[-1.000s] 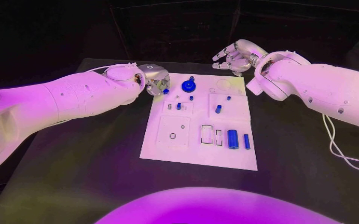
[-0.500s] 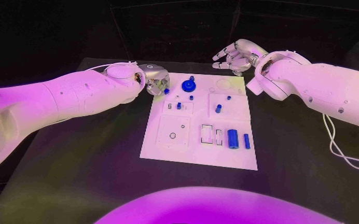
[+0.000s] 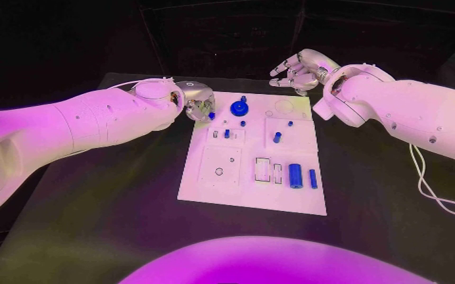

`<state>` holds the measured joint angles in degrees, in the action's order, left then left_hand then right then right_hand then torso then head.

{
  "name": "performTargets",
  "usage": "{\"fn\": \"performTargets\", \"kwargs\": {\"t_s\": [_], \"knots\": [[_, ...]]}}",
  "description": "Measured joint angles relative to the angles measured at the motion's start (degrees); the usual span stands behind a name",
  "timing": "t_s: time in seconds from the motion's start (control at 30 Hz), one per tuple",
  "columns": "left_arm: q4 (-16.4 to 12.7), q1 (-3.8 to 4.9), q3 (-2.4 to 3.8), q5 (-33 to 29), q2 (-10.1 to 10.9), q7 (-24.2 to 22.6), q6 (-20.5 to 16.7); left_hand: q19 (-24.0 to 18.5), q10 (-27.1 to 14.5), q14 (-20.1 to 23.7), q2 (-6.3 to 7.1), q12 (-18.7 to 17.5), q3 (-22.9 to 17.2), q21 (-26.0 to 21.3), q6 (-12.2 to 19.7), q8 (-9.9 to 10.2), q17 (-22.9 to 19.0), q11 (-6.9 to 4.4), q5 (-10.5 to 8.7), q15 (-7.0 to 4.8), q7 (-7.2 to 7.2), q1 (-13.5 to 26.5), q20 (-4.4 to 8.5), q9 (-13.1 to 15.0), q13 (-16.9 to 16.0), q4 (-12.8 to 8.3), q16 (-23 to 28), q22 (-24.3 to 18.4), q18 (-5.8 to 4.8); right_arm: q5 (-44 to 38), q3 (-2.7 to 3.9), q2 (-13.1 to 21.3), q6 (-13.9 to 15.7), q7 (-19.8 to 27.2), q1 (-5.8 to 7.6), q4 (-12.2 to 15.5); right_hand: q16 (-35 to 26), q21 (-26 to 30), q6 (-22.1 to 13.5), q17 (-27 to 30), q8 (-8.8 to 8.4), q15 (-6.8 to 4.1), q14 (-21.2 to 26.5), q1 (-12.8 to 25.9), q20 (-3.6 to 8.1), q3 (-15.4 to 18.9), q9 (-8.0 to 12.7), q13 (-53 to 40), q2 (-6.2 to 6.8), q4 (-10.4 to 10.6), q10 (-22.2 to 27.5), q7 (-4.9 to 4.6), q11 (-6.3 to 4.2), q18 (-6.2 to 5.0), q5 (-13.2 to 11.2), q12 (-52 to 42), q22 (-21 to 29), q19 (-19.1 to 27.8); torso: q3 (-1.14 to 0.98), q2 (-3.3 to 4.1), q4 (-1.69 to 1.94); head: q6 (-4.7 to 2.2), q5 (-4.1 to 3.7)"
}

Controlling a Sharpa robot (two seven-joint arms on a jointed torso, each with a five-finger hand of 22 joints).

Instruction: Assemble the parts on the task board

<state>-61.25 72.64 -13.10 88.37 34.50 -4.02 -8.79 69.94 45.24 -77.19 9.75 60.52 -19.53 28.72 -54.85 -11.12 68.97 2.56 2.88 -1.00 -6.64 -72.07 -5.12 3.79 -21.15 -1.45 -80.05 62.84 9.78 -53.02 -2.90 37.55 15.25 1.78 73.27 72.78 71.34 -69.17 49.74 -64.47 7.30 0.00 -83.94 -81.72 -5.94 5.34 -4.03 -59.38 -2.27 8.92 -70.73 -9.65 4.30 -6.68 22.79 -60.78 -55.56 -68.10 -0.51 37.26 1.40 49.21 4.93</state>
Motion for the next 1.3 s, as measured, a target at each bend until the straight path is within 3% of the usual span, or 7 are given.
{"fn": "performTargets", "kwargs": {"t_s": [0.27, 0.5, 0.77, 1.0, 1.17, 1.23, 1.3], "knots": [[0.03, 0.06, 0.01, -0.02, -0.03, 0.01, 0.2, 0.0, -0.2, 0.0, -0.36, 0.27, 1.39, -0.32, -0.34, 0.7, -0.13, 0.21, 0.0, 0.0, -0.33, -0.36, 0.0, 0.01, -0.06, 0.5, -0.23, -0.06, 0.0, 0.0, 0.0, -0.01, 0.0, -0.01, 0.0, -0.02, 0.0, 0.0, 0.0, 0.01, 0.0, 0.0, 0.0, 0.0, 0.0, 0.0, 0.0, 0.0, 0.0, 0.0, 0.0, 0.0, 0.0, 0.01, 0.0, 0.0, 0.0, 0.0, 0.0, 0.0, 0.0, 0.01, 0.08], [-0.31, 0.14, -0.01, -0.03, 0.13, 0.17, 0.24, 0.0, -0.2, 0.0, 0.26, 0.99, 5.3, -0.5, -0.64, 1.66, -0.24, 0.21, 0.0, 0.0, -0.52, 0.41, 0.0, 0.02, -0.36, 1.56, -0.23, -0.24, 0.0, 0.0, 0.0, 0.2, 0.0, -0.03, 0.0, 0.12, 0.0, 0.0, 0.0, 0.01, 0.0, 0.0, 0.0, 0.0, 0.0, 0.0, 0.0, 0.0, 0.0, 0.0, 0.0, 0.0, 0.0, 0.0, 0.0, 0.0, 0.0, 0.0, 0.01, 0.03, -0.01, 0.04, 0.02], [-0.4, 0.13, -0.08, -0.02, 0.17, 0.61, -0.18, 0.65, -0.2, -0.22, -0.11, 1.59, 9.04, -0.5, -1.6, 2.23, 0.09, 0.21, 0.0, 0.21, -0.52, 0.59, -0.18, 0.0, -0.46, 2.64, -0.71, -0.09, 0.0, 0.0, 0.0, 0.19, 0.0, -0.04, 0.0, 0.15, 0.0, 0.0, 0.0, 0.01, 0.0, 0.0, 0.0, 0.0, 0.0, 0.0, 0.0, 0.0, 0.0, 0.0, 0.0, 0.0, 0.0, 0.0, 0.0, 0.0, 0.0, 0.0, 0.01, 0.03, -0.02, 0.16, 0.01], [-0.37, 0.07, -0.09, 0.0, 0.02, 0.9, -0.38, 1.21, -0.2, -0.21, -2.05, 1.82, 10.06, -0.14, -2.5, 2.68, 0.23, 0.21, -0.02, 0.21, -0.43, -1.36, -0.04, 0.01, -0.45, 3.01, -0.72, 0.11, 0.0, 0.0, 0.0, 0.16, 0.01, -0.04, 0.0, 0.14, 0.0, 0.0, 0.0, 0.01, 0.0, 0.0, 0.0, -0.24, 0.0, -0.17, 0.0, 0.0, -0.24, 0.17, 0.0, 0.0, 0.0, 0.0, 0.0, 0.0, 0.0, 0.0, 0.01, 0.01, -0.03, 0.19, 0.04], [-0.34, 0.07, -0.1, -0.02, -0.14, 0.95, -0.42, 1.75, -0.2, -0.52, -4.49, 1.82, 9.05, 0.43, -3.55, 2.68, 0.49, 0.2, -0.45, -0.1, 0.15, -3.8, 0.09, 0.31, -0.24, 2.41, -0.94, 0.48, 0.0, 0.0, 0.0, 0.16, 0.01, -0.04, 0.0, 0.14, 0.0, 0.0, 0.0, 0.02, 0.0, 0.0, 0.0, -0.24, 0.0, -0.17, 0.0, 0.0, -0.24, 0.17, 0.0, 0.0, 0.0, 0.01, 0.0, 0.0, 0.0, 0.0, -0.01, 0.01, -0.07, 0.18, 0.04], [-0.34, 0.07, -0.1, -0.03, -0.29, 0.94, -0.42, 1.75, -0.34, -0.53, -6.37, 1.53, 7.99, 0.85, -4.05, 2.68, 0.63, 0.06, -0.39, -0.11, 0.3, -5.67, 0.09, 0.3, 0.02, 1.84, -0.95, 0.67, 0.0, 0.0, 0.0, 0.16, 0.01, -0.04, 0.0, 0.14, 0.0, 0.0, 0.0, 0.02, 0.0, 0.0, 0.0, -0.24, 0.0, -0.17, 0.0, 0.0, -0.24, 0.17, 0.0, 0.0, 0.0, 0.0, 0.0, 0.0, 0.0, 0.0, -0.01, 0.01, -0.09, 0.14, 0.02], [-0.33, 0.07, -0.1, -0.03, -0.4, 0.94, -0.42, 1.95, -0.39, -0.73, -7.08, 1.03, 7.25, 1.11, -4.65, 2.78, 0.7, -0.02, -0.46, -0.31, 0.31, -6.39, 0.29, 0.21, 0.27, 1.69, -1.23, 0.8, 0.0, 0.0, 0.0, 0.17, 0.01, -0.04, 0.0, 0.15, 0.0, 0.0, 0.0, 0.02, 0.0, 0.0, 0.0, -0.24, 0.0, -0.17, 0.0, 0.0, -0.24, 0.17, 0.0, 0.0, 0.0, 0.0, 0.0, 0.0, 0.0, 0.0, -0.01, 0.01, -0.1, 0.13, -0.02]]}}
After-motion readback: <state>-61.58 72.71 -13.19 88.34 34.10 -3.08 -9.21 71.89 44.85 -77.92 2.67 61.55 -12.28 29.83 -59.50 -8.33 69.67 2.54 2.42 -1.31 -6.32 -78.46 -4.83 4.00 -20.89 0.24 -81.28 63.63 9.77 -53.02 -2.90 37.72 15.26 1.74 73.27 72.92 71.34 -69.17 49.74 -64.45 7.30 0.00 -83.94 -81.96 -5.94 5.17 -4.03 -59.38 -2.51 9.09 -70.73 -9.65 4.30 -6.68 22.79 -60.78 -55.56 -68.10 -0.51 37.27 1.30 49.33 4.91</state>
